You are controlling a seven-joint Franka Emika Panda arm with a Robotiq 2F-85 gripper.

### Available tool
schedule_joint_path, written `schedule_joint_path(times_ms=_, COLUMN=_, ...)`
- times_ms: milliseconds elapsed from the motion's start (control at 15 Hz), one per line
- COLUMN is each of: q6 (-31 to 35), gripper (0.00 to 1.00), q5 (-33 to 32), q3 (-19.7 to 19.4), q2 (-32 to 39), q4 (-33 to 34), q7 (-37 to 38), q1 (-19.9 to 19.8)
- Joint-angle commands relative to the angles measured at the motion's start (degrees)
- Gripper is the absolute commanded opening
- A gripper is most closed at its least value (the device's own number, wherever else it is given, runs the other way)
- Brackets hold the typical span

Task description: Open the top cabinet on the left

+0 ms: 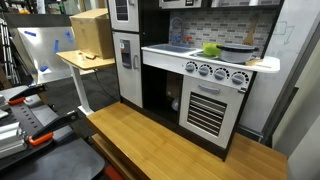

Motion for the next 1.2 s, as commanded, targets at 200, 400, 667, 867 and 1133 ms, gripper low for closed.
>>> schedule_joint_path(times_ms=200, q6=-2.2, gripper=1.00, q5=0.6, q3=6.0, q2=2.5, q4=1.6, q7=-3.9, q1=-5.4)
schedule_joint_path(times_ms=400, q6=-2.4, gripper=1.00, q5=-0.2, q3=7.8, q2=4.6, q4=2.6, q7=-6.0, q1=-5.9)
schedule_joint_path(times_ms=667, q6=-2.6, gripper=1.00, q5=-0.5, q3=9.3, q2=7.0, q4=4.8, q7=-8.5, q1=-6.5)
schedule_joint_path(times_ms=867, q6=-1.8, gripper=1.00, q5=0.9, q3=9.7, q2=8.6, q4=6.5, q7=-7.7, q1=-7.2)
schedule_joint_path(times_ms=1133, q6=-1.5, gripper=1.00, q5=0.8, q3=9.9, q2=10.3, q4=8.0, q7=-6.5, q1=-8.0)
